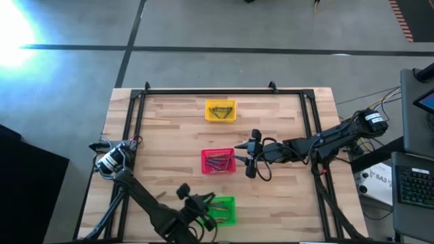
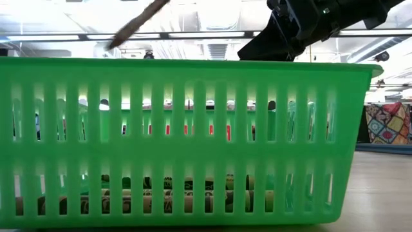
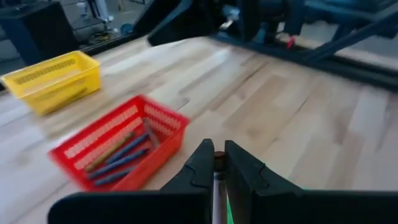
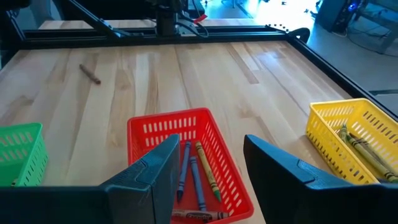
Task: Sort crayons
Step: Put the brown crayon into the bottom green bin, then put the brown crayon into the green bin
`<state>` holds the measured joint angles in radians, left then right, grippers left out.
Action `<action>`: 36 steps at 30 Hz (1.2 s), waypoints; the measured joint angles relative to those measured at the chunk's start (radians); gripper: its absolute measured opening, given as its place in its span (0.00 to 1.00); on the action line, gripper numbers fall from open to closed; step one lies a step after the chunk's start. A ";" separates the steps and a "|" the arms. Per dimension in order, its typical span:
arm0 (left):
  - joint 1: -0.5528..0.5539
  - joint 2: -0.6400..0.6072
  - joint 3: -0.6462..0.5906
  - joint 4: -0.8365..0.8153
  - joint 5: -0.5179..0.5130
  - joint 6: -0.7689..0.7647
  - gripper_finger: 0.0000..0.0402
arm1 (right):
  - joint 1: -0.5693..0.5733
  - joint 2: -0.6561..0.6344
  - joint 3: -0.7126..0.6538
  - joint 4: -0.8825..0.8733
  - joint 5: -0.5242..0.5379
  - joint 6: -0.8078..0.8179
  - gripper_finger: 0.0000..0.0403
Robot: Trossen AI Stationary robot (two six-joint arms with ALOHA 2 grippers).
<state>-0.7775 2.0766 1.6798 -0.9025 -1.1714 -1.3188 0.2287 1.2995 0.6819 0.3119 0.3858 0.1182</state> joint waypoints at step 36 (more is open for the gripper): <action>0.080 -0.331 -0.566 -0.298 0.919 -0.112 0.32 | 0.000 -0.002 0.000 -0.052 0.000 0.030 0.42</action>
<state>-0.6975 1.7457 1.1141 -1.2001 -0.2528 -1.4304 0.2285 1.2980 0.6823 0.2596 0.3855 0.1480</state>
